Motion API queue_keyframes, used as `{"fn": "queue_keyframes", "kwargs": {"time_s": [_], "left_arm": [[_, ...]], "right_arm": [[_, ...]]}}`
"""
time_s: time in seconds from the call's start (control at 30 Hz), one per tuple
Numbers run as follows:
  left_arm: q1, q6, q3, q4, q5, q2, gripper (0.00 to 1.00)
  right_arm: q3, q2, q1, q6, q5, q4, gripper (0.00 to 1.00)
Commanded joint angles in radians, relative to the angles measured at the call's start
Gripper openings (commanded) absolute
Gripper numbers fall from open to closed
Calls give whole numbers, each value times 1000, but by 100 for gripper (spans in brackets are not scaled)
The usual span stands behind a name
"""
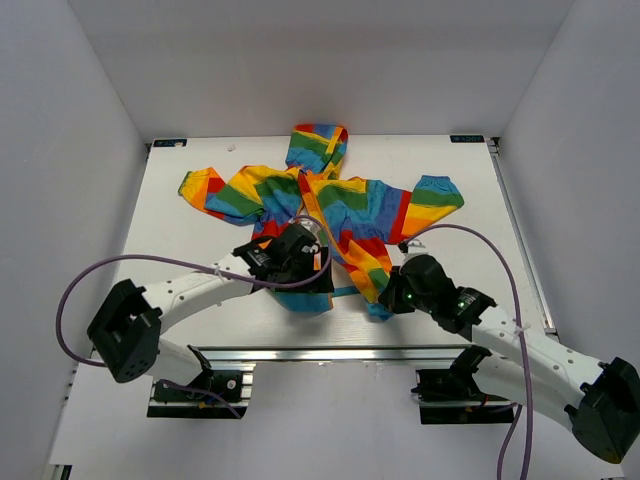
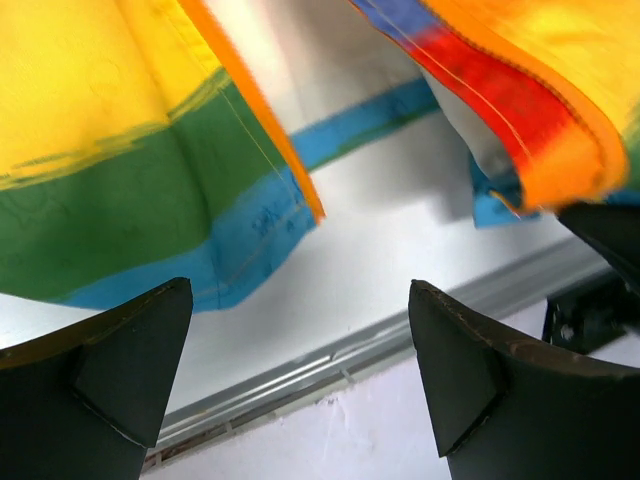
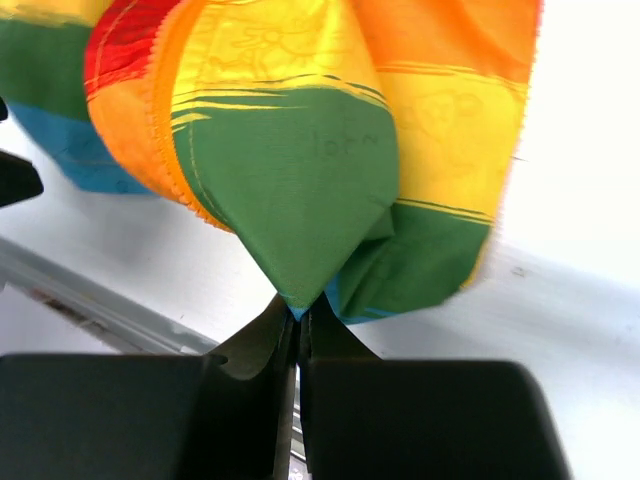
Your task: Zip up the jacket
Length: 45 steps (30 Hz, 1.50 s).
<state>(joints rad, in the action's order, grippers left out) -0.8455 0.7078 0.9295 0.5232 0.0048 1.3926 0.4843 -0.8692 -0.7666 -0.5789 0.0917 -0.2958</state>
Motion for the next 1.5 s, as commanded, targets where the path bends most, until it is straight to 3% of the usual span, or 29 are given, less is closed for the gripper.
{"fn": "queue_keyframes", "kwargs": {"time_s": [0.0, 0.2, 1.0, 1.33, 1.4, 1.47], "left_arm": [[5, 30, 67, 69, -68, 63, 98], [3, 38, 91, 32, 37, 160, 95], [-56, 372, 175, 227, -199, 436, 88], [-72, 384, 273, 307, -249, 605, 87], [-73, 383, 269, 294, -249, 626, 85], [-72, 383, 270, 297, -252, 643, 75]], "right_arm": [[31, 16, 12, -42, 89, -51, 0], [36, -5, 30, -56, 98, -69, 0], [-3, 10, 43, -81, 100, -39, 0], [-9, 25, 43, -101, 126, -49, 0], [-7, 32, 41, -101, 137, -52, 0], [-9, 39, 41, -101, 146, -57, 0]]}}
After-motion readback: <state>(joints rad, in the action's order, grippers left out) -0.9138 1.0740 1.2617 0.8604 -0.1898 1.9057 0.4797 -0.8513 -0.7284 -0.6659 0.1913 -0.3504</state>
